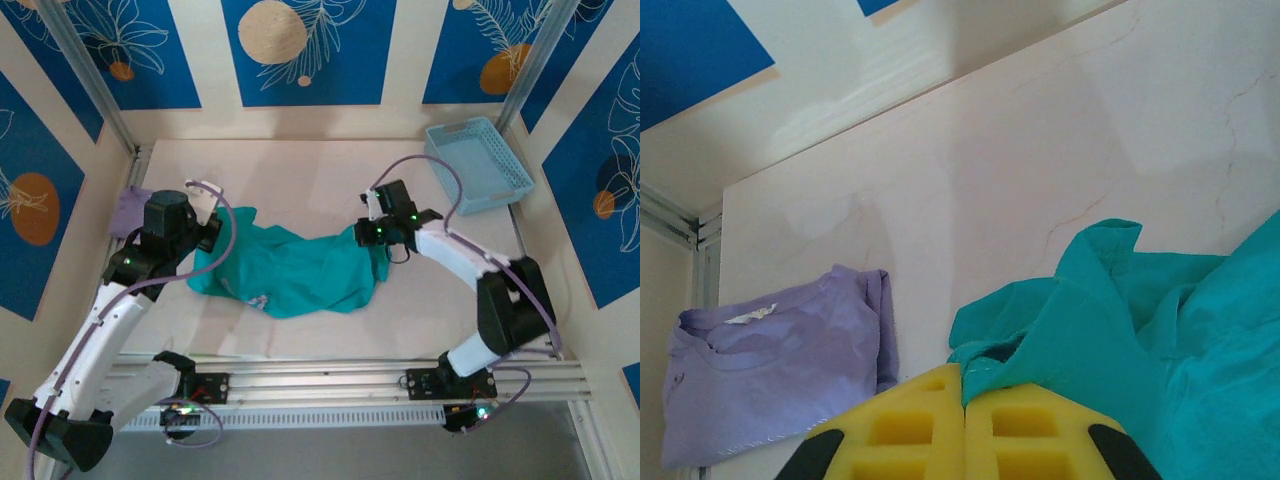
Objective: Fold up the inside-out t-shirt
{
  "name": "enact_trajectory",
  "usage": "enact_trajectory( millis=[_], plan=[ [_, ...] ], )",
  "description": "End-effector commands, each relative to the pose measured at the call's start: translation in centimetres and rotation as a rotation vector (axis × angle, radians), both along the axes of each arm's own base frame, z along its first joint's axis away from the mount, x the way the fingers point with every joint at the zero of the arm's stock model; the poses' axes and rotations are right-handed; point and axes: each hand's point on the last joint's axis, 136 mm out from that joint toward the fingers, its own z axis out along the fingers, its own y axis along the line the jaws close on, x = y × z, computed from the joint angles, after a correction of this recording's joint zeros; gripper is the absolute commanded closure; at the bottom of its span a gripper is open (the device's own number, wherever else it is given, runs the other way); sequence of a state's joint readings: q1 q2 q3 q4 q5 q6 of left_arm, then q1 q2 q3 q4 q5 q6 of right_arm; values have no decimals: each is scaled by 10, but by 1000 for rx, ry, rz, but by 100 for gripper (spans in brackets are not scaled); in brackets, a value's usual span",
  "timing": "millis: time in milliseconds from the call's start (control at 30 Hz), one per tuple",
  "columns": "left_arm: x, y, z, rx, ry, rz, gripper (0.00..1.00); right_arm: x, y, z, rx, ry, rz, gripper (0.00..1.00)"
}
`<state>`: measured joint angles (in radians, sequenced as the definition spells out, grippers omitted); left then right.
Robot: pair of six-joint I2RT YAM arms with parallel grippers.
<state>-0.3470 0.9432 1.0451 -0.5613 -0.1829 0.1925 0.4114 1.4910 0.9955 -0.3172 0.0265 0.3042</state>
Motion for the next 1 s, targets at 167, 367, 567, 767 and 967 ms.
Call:
enact_trajectory(
  millis=[167, 367, 567, 767, 967],
  plan=[
    [-2, 1, 14, -39, -44, 1, 100, -22, -12, 24, 182, -79, 26, 95],
    [-5, 3, 20, -58, -57, 10, 100, -35, -17, 29, 276, -141, 48, 98],
    [-21, 5, 25, -116, -50, 17, 100, -72, -32, -5, 334, -19, -68, 100],
    [-28, 6, 7, -122, -23, 19, 100, -104, -43, -49, 255, 185, -168, 99],
    [-23, 1, 0, -118, -1, 2, 100, -102, -48, -67, 223, 276, -219, 90]
  ],
)
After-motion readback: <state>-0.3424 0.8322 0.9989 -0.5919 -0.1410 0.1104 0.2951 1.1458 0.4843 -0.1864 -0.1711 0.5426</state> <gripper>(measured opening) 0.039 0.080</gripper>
